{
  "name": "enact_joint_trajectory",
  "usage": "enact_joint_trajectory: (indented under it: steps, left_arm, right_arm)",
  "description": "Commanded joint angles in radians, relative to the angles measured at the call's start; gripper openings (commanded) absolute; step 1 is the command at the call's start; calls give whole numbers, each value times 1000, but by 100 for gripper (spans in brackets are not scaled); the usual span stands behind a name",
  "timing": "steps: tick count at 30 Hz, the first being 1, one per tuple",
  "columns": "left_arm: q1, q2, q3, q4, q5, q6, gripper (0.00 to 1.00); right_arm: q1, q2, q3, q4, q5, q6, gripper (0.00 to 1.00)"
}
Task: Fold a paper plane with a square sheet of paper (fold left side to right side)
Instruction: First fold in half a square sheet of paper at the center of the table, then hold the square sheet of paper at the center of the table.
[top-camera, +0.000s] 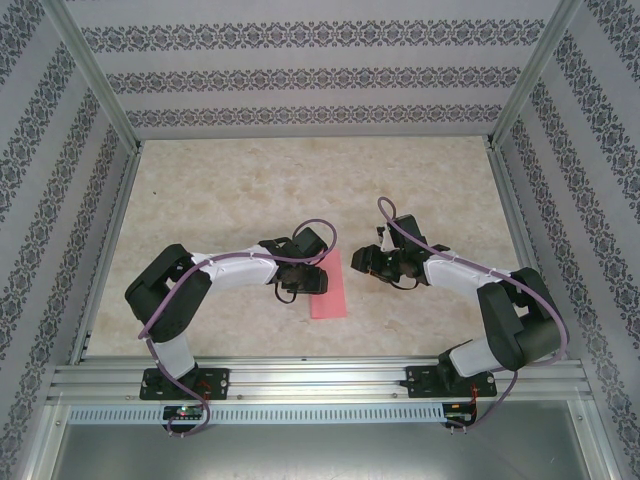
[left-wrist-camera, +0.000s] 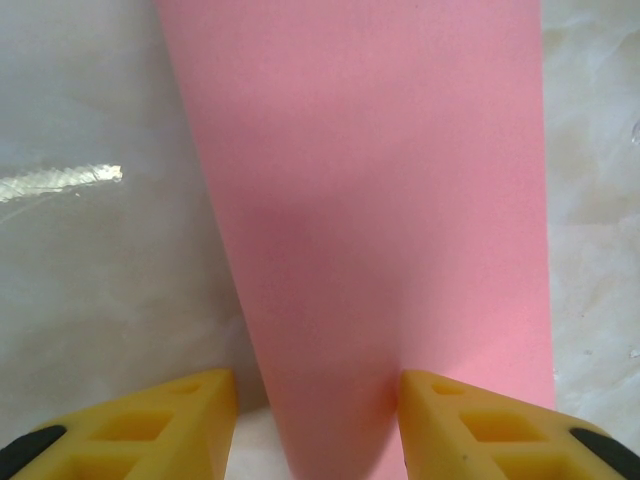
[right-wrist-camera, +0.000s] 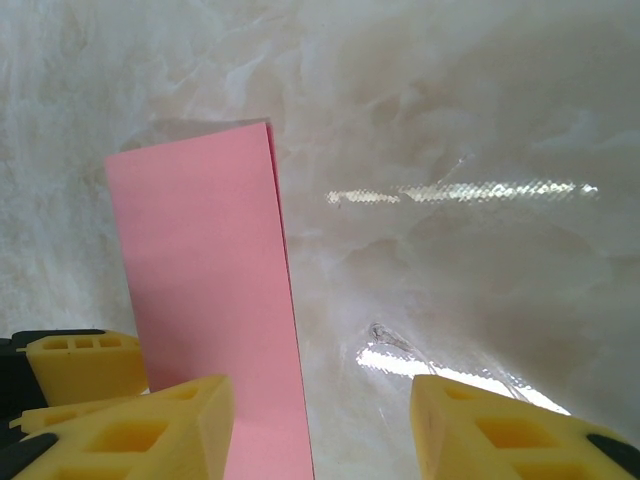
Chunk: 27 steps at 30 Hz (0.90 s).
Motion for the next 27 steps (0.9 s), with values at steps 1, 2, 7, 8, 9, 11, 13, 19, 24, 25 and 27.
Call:
enact_joint_trajectory:
  steps: [1,2,7,8,9,11,13,19,24,25,27]
  left_arm:
    - [-11,25,17,1,-13,3,48]
    - [-11,25,17,1,-13,3,48]
    - [-11,29,17,0,-14,4,48]
    - [-11,28,17,0,-13,5,48]
    - [-11,28,17,0,-13,4,48]
    - [-11,29,18,1,-12,4,48]
    - [-11,30,17,1,-12,4,48]
    - [-11,31,16,3,-11,5,48]
    - [-13,33,16,5,-10,4,47]
    - [-13,33,16,4,-9,3,47]
    - [-13,33,16,5,-9,4,47]
  right_arm:
    - [6,-2,-4,34,-13,-2,49]
    - [9,-1,-3,38,-15,2,49]
    - [36,27,-1,86,-40,39,43]
    - [46,35,1,102,-48,50,41]
    - [57,45,2,116,-55,60,39]
    - [77,65,10,135,-61,74,32]
    - [95,84,22,135,-58,78,26]
    - [134,148,52,142,-58,90,19]
    - [152,181,63,137,-50,89,18]
    - [154,184,64,134,-46,87,18]
    - [155,189,67,118,-36,83,18]
